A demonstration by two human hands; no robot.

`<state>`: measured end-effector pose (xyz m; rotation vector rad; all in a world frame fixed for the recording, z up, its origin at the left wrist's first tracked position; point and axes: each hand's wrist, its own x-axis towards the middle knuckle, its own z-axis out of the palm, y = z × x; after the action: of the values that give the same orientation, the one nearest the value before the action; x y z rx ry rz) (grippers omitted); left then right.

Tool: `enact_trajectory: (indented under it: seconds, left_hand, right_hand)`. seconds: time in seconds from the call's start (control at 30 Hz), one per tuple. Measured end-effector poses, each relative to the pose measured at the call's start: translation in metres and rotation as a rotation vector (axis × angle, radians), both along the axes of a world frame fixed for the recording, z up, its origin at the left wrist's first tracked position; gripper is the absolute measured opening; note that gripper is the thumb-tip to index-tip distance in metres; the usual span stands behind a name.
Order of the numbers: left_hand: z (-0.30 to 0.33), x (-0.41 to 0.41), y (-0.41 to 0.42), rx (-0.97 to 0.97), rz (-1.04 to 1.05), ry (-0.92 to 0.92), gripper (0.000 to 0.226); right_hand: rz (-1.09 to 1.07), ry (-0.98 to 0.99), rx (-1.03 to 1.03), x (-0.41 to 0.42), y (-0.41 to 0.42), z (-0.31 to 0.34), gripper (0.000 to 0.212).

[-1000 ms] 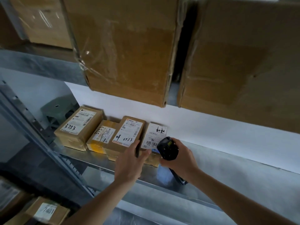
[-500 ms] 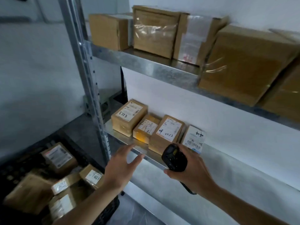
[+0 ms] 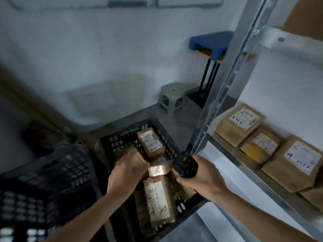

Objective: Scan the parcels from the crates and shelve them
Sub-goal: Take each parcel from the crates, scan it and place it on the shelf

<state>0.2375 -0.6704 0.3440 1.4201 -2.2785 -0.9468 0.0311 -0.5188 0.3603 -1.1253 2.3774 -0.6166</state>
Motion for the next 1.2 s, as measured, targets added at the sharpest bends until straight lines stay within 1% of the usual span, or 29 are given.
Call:
enact_trajectory:
  seconds: [0.03, 0.17, 0.4, 0.6, 0.73, 0.87, 1.0, 1.2]
  left_hand:
    - [-0.004, 0.009, -0.005, 0.004, 0.018, 0.004, 0.054]
    - [-0.023, 0.033, -0.018, 0.036, 0.063, -0.019, 0.060]
    - [-0.058, 0.037, -0.014, 0.115, 0.104, -0.028, 0.068]
    - [-0.082, 0.021, 0.006, 0.151, 0.091, -0.007, 0.063]
    - [-0.095, 0.005, 0.022, 0.156, 0.043, -0.014, 0.066]
    - [-0.101, -0.019, 0.038, 0.159, -0.001, -0.003, 0.056]
    - [-0.104, -0.044, 0.053, 0.173, -0.053, -0.005, 0.058]
    - [-0.106, -0.075, 0.070, 0.217, -0.080, 0.010, 0.061]
  right_hand:
    - [0.011, -0.001, 0.006, 0.005, -0.010, -0.004, 0.073]
    - [0.038, 0.006, 0.029, 0.019, -0.033, -0.015, 0.067]
    - [0.041, 0.003, 0.094, 0.017, -0.038, -0.044, 0.069]
    - [0.007, -0.008, 0.128, 0.000, -0.023, -0.059, 0.066]
    - [-0.050, 0.004, 0.127, -0.019, -0.010, -0.059, 0.064]
    - [-0.058, -0.004, 0.144, -0.035, 0.006, -0.059, 0.062]
    - [-0.082, -0.032, 0.147, -0.048, 0.019, -0.061, 0.053]
    - [-0.112, -0.080, 0.154, -0.064, 0.033, -0.069, 0.049]
